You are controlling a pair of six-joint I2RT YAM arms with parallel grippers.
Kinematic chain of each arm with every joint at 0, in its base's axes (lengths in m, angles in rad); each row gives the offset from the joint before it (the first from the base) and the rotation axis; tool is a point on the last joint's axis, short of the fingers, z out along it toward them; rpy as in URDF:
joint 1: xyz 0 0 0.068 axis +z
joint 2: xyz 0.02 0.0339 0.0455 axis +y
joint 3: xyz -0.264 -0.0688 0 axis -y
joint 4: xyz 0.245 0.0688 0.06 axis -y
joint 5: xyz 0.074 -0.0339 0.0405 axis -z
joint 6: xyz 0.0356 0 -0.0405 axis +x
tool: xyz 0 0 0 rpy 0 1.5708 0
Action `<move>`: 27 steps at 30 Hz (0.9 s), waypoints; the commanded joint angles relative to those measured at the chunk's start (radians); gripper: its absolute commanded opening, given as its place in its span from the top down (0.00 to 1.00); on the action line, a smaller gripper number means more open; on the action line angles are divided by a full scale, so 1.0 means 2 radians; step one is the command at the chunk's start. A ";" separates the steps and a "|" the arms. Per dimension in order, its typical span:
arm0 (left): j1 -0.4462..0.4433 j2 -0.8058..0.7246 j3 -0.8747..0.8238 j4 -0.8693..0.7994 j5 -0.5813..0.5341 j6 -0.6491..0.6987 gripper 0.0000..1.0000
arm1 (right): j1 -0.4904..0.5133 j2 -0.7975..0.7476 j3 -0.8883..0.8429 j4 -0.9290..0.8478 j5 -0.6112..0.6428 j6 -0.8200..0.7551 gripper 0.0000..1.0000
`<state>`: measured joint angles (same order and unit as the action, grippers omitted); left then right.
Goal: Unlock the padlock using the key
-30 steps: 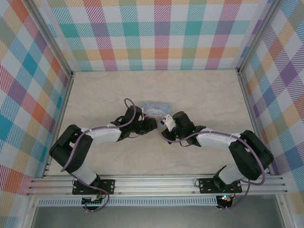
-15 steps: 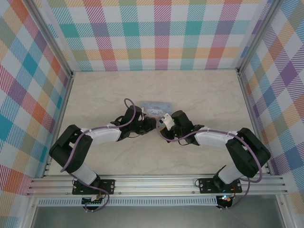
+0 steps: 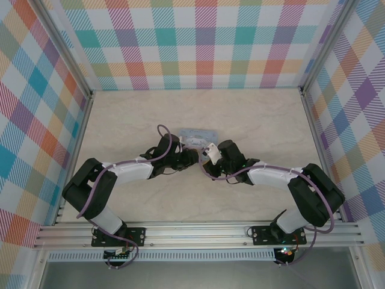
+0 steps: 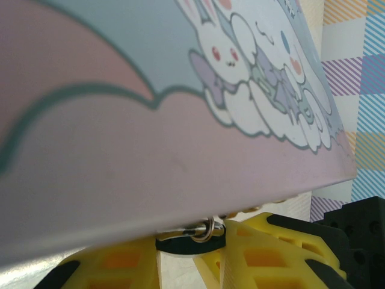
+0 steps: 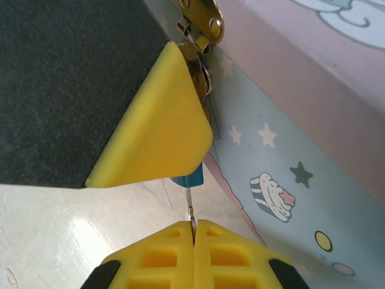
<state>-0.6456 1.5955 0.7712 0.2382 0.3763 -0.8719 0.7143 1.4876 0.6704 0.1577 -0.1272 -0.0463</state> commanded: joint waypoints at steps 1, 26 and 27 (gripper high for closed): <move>-0.005 -0.014 0.008 0.012 0.010 -0.006 0.75 | 0.003 -0.014 -0.005 0.029 -0.005 -0.012 0.99; -0.005 -0.027 0.000 0.020 0.027 -0.020 0.75 | 0.002 0.002 0.003 0.140 -0.035 0.017 0.99; -0.005 -0.026 -0.001 0.022 0.027 -0.021 0.75 | 0.003 0.002 0.005 0.136 -0.042 0.023 0.99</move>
<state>-0.6426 1.5658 0.7712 0.2382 0.3645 -0.9020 0.7139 1.5024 0.6651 0.2771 -0.1429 -0.0319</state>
